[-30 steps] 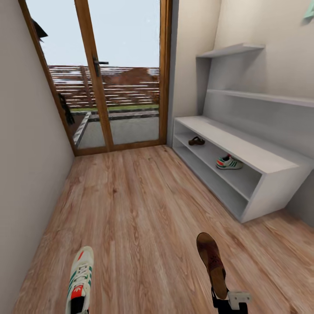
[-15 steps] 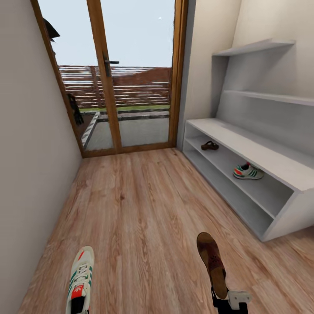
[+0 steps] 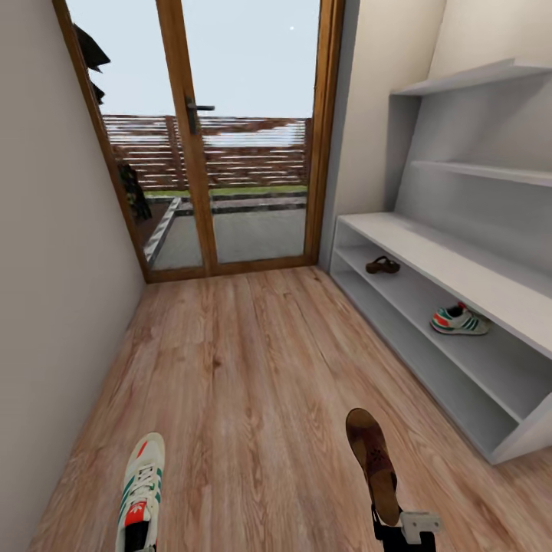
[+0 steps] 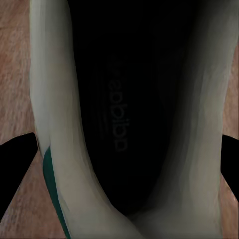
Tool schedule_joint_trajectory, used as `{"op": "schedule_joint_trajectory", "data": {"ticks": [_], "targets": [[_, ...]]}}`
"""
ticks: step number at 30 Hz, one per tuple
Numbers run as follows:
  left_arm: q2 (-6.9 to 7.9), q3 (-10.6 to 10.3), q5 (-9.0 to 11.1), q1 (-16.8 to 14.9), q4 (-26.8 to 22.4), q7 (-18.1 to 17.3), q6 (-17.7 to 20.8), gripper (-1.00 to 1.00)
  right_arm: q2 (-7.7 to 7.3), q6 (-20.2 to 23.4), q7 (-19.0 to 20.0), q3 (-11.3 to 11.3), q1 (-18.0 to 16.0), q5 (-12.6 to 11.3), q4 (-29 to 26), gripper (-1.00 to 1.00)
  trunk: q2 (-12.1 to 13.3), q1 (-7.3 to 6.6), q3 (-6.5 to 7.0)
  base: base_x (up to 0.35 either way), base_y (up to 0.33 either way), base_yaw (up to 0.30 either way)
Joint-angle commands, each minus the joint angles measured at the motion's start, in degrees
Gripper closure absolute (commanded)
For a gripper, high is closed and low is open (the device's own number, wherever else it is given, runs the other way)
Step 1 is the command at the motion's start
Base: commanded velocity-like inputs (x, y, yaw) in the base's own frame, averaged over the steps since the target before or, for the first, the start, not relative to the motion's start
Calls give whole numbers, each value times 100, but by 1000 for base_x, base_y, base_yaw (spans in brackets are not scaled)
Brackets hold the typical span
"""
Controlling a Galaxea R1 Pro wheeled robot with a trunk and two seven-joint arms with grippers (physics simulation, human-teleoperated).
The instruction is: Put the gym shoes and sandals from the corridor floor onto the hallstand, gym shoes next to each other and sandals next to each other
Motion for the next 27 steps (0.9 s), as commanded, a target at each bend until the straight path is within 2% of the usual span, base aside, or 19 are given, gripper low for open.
{"op": "schedule_joint_trajectory", "data": {"ticks": [1, 16, 27], "targets": [[-5, 49, -16, -4, -5, -44, -11, 100, 0, -9, -32, 26, -4, -8, 3, 100, -2, 2, -5, 337, 0, 1], [-5, 51, -16, -4, -5, -44, -11, 100, -6, -9, -32, 23, -5, -8, 3, 100, -2, 2, -5, 338, 29, 0], [-5, 48, -16, -4, -5, -44, -11, 100, -9, -9, -28, 17, -4, -8, 3, 100, -2, 2, -5, 330, 125, -234]]}}
